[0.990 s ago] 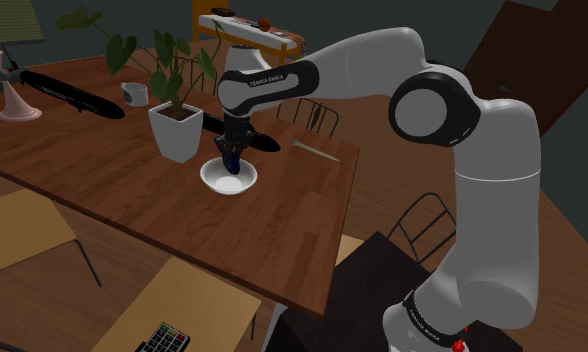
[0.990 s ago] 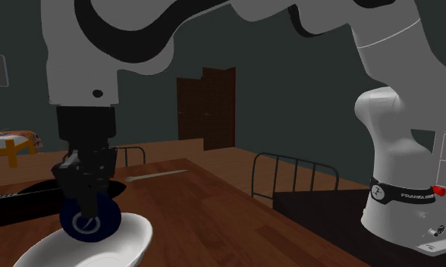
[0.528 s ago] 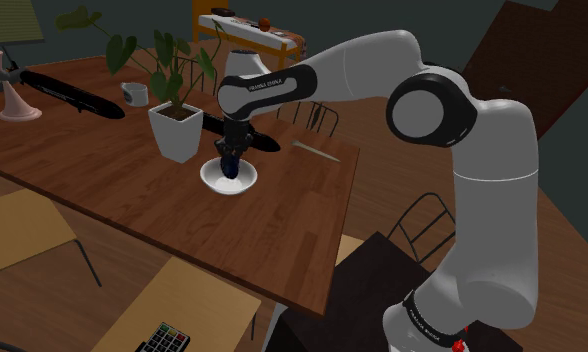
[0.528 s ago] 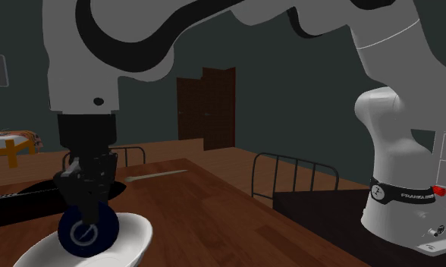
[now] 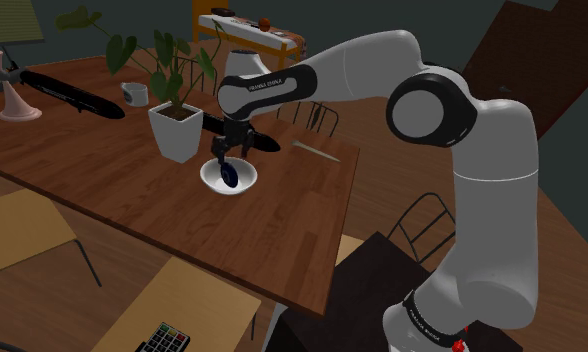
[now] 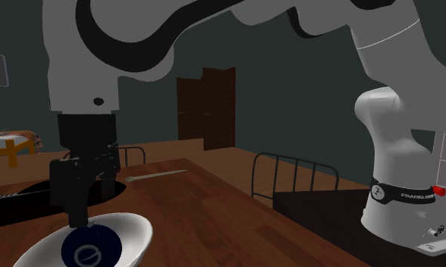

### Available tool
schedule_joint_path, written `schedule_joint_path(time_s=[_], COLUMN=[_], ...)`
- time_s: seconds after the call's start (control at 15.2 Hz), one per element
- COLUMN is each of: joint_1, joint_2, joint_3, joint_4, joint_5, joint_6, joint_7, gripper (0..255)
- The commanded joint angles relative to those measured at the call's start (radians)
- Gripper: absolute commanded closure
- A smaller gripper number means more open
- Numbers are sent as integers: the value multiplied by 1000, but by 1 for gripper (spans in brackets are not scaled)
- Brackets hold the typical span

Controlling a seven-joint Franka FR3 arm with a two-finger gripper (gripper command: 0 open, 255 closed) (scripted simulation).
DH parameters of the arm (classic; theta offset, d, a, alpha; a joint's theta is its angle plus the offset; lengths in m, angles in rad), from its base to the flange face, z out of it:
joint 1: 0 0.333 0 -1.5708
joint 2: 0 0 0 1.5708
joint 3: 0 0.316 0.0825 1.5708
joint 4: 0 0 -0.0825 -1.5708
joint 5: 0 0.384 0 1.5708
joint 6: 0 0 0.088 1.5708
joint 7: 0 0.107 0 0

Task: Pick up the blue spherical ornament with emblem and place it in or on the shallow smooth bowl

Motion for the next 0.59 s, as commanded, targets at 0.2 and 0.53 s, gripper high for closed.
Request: schedule_joint_path(time_s=[0.2,0.53], joint_1=[-1,-1], joint_2=[-50,-50], joint_3=[-1,-1], joint_4=[51,51], joint_5=[-1,-1], joint_6=[-101,-101], joint_7=[1,1], gripper=[0,0])
